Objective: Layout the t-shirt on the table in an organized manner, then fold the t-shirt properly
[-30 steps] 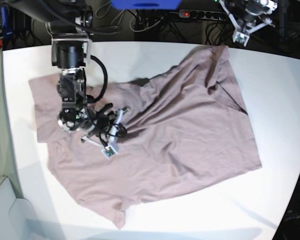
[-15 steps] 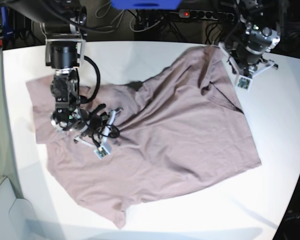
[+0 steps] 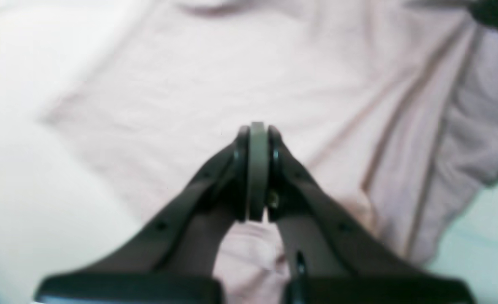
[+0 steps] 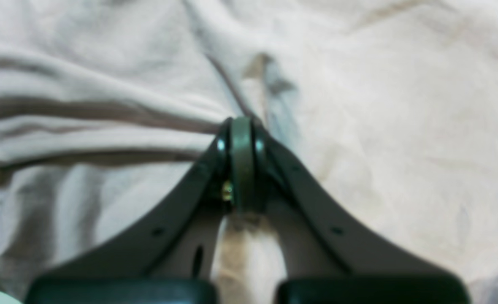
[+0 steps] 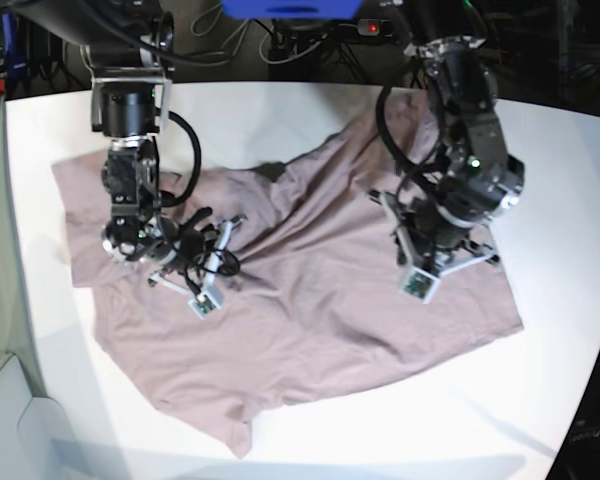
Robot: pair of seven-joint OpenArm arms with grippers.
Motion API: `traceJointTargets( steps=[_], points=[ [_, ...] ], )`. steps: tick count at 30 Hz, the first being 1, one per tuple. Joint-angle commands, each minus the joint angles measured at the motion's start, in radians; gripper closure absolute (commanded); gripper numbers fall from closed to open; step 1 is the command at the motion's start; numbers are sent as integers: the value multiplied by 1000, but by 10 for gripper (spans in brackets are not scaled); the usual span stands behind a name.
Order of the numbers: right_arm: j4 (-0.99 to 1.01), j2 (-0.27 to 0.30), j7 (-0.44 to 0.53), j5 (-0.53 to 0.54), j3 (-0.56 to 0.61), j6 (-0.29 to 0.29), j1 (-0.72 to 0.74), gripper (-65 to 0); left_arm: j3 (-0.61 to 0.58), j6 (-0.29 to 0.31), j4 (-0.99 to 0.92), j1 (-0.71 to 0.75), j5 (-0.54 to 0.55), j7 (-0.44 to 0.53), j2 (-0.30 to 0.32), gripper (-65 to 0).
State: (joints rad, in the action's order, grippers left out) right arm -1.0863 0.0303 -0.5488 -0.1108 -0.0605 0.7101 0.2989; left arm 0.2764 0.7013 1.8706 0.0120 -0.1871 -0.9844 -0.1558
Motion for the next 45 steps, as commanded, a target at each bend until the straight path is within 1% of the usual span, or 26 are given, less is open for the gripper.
traceJointTargets(
  steps=[1, 5, 9, 12, 15, 17, 20, 22, 23, 25, 27, 28, 31, 34, 36, 38, 41, 43, 45],
  points=[
    [2, 6, -57, -43, 0, -12, 3, 0, 1, -3, -13, -20, -1, 11, -1, -1],
    [2, 6, -57, -43, 0, -12, 3, 0, 2, -3, -116, -33, -1, 12, 0, -1],
    [2, 9, -57, -43, 0, -12, 3, 0, 4, -3, -188, -33, -1, 12, 68, -1],
    [1, 9, -52, -43, 0, -12, 4, 0, 7, -3, -203, -16, -1, 11, 118, -1],
    [1, 10, -53, -43, 0, -12, 9, 0, 21, -3, -202, 53, 1, 12, 189, -1],
    [2, 12, -50, -43, -2, -12, 10, 0, 67, -3, -210, 90, 8, 14, 221, -1],
    [2, 12, -47, -43, -2, -12, 12, 0, 177, -3, -208, 144, 8, 14, 244, -1],
    [-1, 12, -47, -43, -2, -12, 12, 0, 245, -3, -210, 174, 8, 14, 276, -1],
    [-1, 12, -47, -43, -3, -12, 12, 0, 280, -3, -211, 188, 10, 20, 298, -1],
    [2, 13, -47, -43, -2, -12, 12, 0, 344, -3, -217, 219, 10, 71, 335, -1],
    [-2, 12, -47, -43, 0, -12, 12, 0, 409, -3, -228, 231, 10, 118, 368, -1],
    [-2, 12, -47, -43, 0, -12, 12, 0, 441, -3, -230, 233, 10, 124, 381, -1],
    [-1, 9, -47, -43, 0, -12, 12, 0, 531, -3, -217, 207, 10, 101, 404, -1],
    [-1, 7, -47, -43, 0, -12, 12, 0, 611, -3, -170, 130, 7, 28, 401, -1],
    [-2, 7, -50, -43, 0, -12, 12, 0, 628, -3, -130, 93, 8, -24, 396, -1],
    [-2, 7, -55, -43, 0, -12, 12, 0, 628, -3, -93, 61, 8, -58, 368, -1],
    [-33, 7, -55, -43, 0, -12, 3, 0, 627, -3, -26, 1, 8, -92, 304, -1],
    [-114, 7, -57, -43, 0, -12, -39, 0, 624, -3, 8, -50, 7, -109, 244, -1],
    [-229, 4, -57, -43, 0, -12, -82, 0, 590, -3, 30, -97, -2, -130, 192, -1]
  ],
)
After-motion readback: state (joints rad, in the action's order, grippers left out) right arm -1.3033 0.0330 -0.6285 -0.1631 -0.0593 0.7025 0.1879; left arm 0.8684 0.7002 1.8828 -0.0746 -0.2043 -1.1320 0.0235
